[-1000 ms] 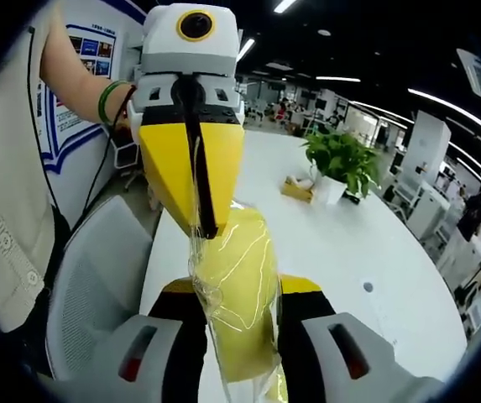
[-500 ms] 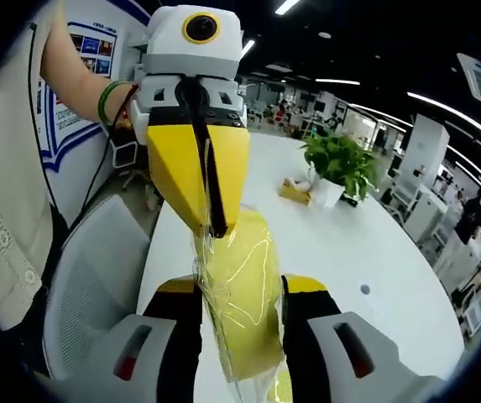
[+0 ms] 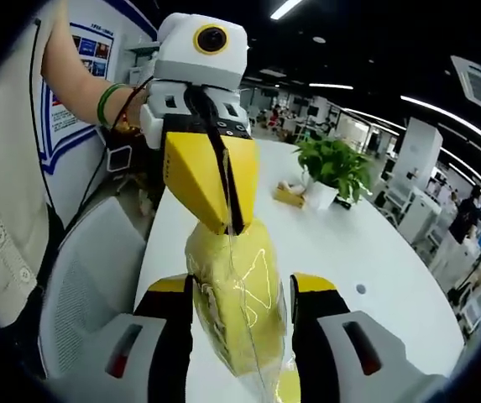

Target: Compare the silicone blocks by pressing each to a similar depth, holding the contact briefly, and releasing to observe deformation and rebound differences across the visible hardness samples.

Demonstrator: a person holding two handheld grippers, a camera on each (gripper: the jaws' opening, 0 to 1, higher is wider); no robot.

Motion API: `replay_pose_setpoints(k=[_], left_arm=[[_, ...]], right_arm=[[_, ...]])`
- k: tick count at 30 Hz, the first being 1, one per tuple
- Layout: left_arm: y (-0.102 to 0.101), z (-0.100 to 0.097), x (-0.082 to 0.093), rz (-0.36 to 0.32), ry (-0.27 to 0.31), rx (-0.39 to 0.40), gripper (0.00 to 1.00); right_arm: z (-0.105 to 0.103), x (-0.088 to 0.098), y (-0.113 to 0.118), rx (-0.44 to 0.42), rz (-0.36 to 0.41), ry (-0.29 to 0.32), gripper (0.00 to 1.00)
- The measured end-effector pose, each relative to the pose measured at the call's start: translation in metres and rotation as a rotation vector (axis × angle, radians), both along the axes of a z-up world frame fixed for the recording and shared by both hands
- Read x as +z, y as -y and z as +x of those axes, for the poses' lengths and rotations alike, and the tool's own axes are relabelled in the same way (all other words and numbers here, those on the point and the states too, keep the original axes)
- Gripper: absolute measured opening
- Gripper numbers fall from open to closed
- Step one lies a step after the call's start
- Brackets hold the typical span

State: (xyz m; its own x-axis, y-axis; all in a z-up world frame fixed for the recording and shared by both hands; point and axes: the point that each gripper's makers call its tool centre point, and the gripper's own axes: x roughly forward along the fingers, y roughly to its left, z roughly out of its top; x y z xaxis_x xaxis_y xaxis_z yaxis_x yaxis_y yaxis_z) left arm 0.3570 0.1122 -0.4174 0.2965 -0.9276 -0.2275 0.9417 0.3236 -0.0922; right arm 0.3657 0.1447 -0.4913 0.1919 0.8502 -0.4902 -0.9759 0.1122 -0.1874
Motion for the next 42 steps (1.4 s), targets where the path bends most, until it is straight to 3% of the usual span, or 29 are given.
replay_pose_setpoints(k=[6, 10, 18, 22, 27, 30, 33, 35, 37, 38, 39, 42], left_arm=[[0.000, 0.003, -0.007, 0.009, -0.018, 0.014, 0.00], [-0.003, 0.008, -0.016, 0.027, -0.036, 0.027, 0.00], [-0.009, 0.021, -0.043, 0.042, -0.101, 0.071, 0.00], [-0.013, 0.029, -0.060, 0.044, -0.143, 0.100, 0.00], [-0.017, 0.044, -0.083, 0.039, -0.195, 0.147, 0.00], [-0.020, 0.055, -0.097, 0.043, -0.209, 0.167, 0.00], [-0.024, 0.066, -0.119, 0.054, -0.240, 0.180, 0.00], [-0.026, 0.074, -0.135, 0.061, -0.243, 0.180, 0.00], [-0.027, 0.080, -0.148, 0.045, -0.294, 0.190, 0.00], [-0.027, 0.083, -0.154, 0.048, -0.287, 0.193, 0.00], [-0.026, 0.083, -0.162, 0.034, -0.331, 0.199, 0.00], [-0.024, 0.088, -0.177, 0.019, -0.363, 0.192, 0.00]], right_arm=[[-0.002, -0.001, 0.007, -0.058, 0.046, -0.021, 0.52], [-0.004, -0.004, 0.014, -0.119, 0.089, -0.057, 0.63], [-0.008, -0.007, 0.042, -0.333, 0.227, -0.111, 0.79], [-0.019, -0.018, 0.059, -0.429, 0.256, -0.168, 0.88], [-0.036, -0.036, 0.083, -0.542, 0.280, -0.195, 0.86], [-0.049, -0.052, 0.103, -0.626, 0.245, -0.171, 0.81], [-0.068, -0.064, 0.118, -0.718, 0.290, -0.241, 0.83], [-0.079, -0.074, 0.128, -0.772, 0.279, -0.276, 0.82], [-0.087, -0.079, 0.136, -0.819, 0.290, -0.301, 0.82], [-0.089, -0.079, 0.137, -0.829, 0.291, -0.306, 0.82], [-0.092, -0.081, 0.141, -0.859, 0.295, -0.316, 0.82], [-0.099, -0.086, 0.148, -0.895, 0.285, -0.330, 0.81]])
